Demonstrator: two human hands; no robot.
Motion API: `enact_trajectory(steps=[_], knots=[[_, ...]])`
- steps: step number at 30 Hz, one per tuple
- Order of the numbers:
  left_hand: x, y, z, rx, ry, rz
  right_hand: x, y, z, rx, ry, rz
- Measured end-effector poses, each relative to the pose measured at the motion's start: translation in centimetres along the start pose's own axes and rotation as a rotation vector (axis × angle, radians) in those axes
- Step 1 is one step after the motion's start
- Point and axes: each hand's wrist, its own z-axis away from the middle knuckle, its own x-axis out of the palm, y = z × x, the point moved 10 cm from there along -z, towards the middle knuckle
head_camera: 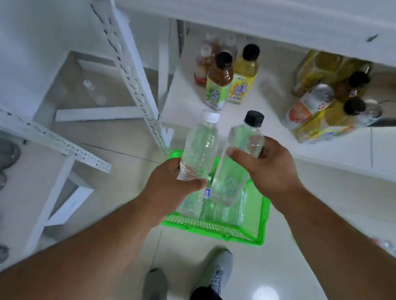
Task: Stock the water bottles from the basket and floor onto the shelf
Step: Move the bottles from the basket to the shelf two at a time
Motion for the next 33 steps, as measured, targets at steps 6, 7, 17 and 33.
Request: enact_trajectory(steps=[6,7,17,33], knots=[[-4.8,11.0,10.8,0.133,-0.051,0.057,-5.1,-15.5,9.0,-0.151,-0.011,0.012],[-5.4,12.9,12.5,0.156,-0.056,0.052,-6.1,-18.1,10.6,-0.174,-0.003,0.032],[-9.5,29.1,23.1,0.461,-0.048,0.052,-13.3,-35.9,21.8,-0.418,0.110,0.008],[-7.0,35.1,24.9,0.463,0.111,0.041,-19.0,-40.9,20.7,-0.511,0.093,0.093]])
